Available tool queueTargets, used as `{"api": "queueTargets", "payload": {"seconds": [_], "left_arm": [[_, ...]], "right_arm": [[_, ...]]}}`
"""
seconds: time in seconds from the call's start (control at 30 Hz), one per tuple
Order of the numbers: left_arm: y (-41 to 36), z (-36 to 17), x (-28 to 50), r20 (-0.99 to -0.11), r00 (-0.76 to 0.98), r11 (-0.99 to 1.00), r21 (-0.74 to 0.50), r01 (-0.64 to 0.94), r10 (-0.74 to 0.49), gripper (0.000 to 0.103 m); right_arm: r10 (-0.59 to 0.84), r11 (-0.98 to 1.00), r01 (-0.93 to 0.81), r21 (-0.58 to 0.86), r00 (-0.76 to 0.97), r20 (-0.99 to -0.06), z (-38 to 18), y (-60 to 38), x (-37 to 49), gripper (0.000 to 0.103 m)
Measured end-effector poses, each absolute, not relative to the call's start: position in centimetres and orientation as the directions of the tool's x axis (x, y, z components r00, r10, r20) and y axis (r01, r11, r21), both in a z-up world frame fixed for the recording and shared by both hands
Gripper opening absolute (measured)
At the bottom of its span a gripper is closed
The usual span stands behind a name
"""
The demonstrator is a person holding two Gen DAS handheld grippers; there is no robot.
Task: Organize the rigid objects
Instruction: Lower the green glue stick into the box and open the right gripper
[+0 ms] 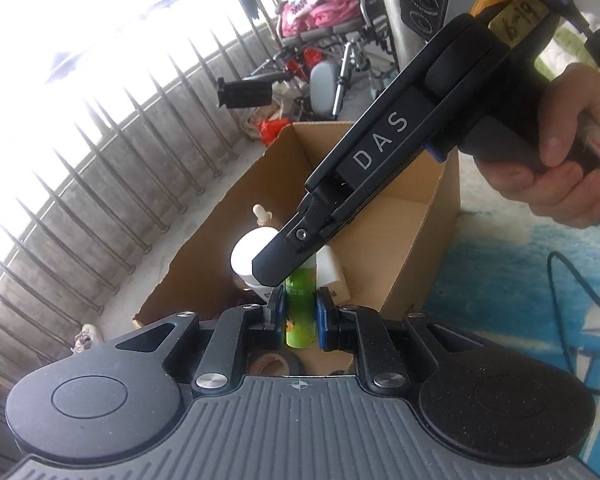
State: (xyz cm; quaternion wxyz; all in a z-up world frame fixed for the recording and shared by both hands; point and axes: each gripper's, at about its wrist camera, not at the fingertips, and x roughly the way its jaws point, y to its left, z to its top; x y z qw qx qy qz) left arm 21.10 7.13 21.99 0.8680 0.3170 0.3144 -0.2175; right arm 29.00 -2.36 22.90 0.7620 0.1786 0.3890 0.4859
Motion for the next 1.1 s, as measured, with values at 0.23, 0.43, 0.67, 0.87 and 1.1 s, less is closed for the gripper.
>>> {"api": "queueTargets", "payload": {"seconds": [0.23, 0.43, 0.67, 0.87, 1.1], "left_arm": [[6.4, 18.9, 24.7, -0.79, 0.61, 0.537, 0.488, 0.688, -0.062, 0.014], [7.0, 17.6, 27.9, -0.848, 0.527, 0.464, 0.488, 0.739, 0.052, 0.014], [6.8, 14.8, 30.5, -0.907, 0.402, 0.372, 0.418, 0.829, 0.123, 0.014], [5.8, 13.7, 31.1, -0.94, 0.332, 0.333, 0.338, 0.88, 0.078, 0.014], [6.3, 12.3, 32.3, -0.96, 0.274, 0.339, 0.279, 0.899, 0.064, 0.017]], "right_arm": [[0.81, 0.547, -0.606, 0.578, 0.208, -0.548, 20.8, -0.8, 30.5, 0.024], [0.753, 0.594, -0.64, 0.488, 0.23, -0.616, 19.9, -1.0, 30.7, 0.041], [0.773, 0.567, -0.652, 0.504, 0.209, -0.599, 19.5, -2.3, 30.4, 0.041], [0.78, 0.56, -0.644, 0.52, 0.199, -0.593, 19.1, -3.5, 30.6, 0.041], [0.763, 0.591, -0.626, 0.509, 0.229, -0.604, 18.5, -4.6, 31.4, 0.041]]}}
